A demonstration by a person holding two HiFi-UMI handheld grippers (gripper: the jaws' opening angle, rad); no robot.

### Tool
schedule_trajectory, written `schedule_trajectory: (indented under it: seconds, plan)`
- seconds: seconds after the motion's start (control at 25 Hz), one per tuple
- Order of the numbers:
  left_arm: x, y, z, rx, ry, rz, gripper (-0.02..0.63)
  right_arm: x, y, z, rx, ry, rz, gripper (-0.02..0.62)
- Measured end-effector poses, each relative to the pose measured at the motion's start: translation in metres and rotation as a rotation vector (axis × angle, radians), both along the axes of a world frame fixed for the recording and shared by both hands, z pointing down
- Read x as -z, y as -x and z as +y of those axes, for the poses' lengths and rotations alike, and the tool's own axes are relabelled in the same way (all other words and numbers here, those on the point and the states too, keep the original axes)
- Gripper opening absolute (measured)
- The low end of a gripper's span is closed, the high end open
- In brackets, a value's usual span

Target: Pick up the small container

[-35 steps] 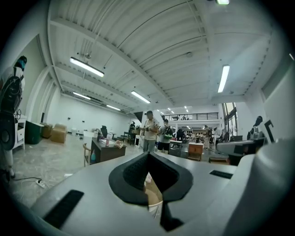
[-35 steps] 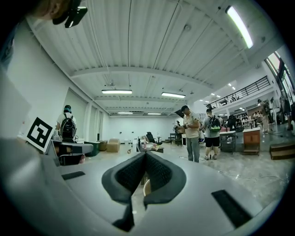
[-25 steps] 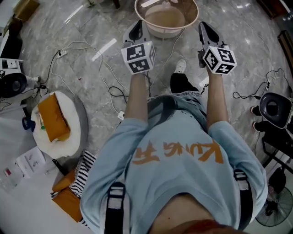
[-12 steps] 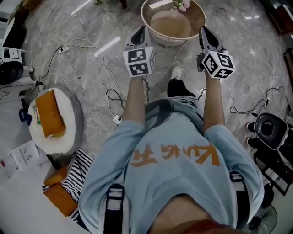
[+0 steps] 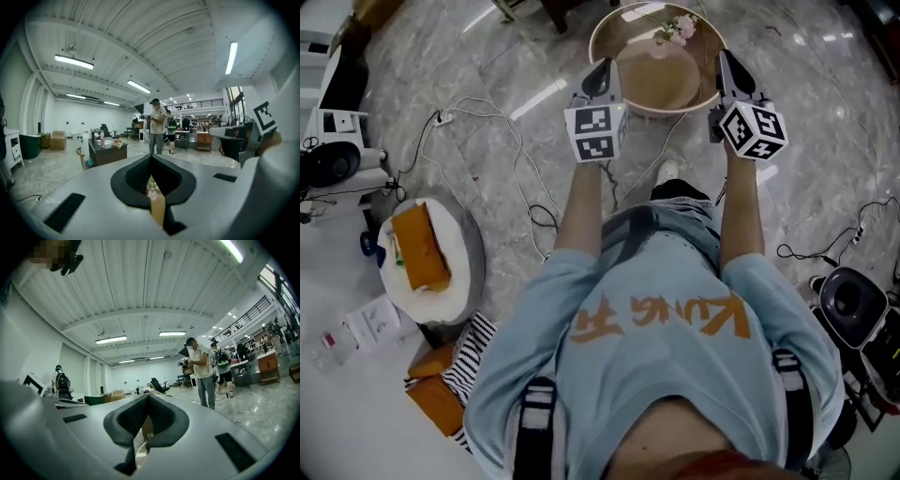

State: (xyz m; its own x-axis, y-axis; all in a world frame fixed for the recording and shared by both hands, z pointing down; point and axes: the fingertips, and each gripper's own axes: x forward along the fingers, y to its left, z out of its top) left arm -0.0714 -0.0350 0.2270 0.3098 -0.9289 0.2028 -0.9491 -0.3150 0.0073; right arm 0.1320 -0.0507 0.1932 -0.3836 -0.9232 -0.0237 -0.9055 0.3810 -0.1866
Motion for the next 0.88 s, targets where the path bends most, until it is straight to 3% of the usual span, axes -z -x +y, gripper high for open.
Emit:
schedule_trajectory:
  seconds: [0.24,0.48,0.88]
  plan:
    - [0.009,-0.046,-0.079,0.002,-0.031,0.010,0.023,0.004,-0.041,-0.073,0.004,-0.042,0.055,0.011]
    - [-0.008,-0.091,-0.135,-0.006,0.006,0.011,0.023,-0.005,-0.107,-0.122,-0.077,-0.026,-0.007,0.011]
    - [-0.042,-0.143,-0.169,-0.076,0.075,-0.043,0.023,-0.032,-0.123,-0.153,-0.067,0.021,-0.049,0.011]
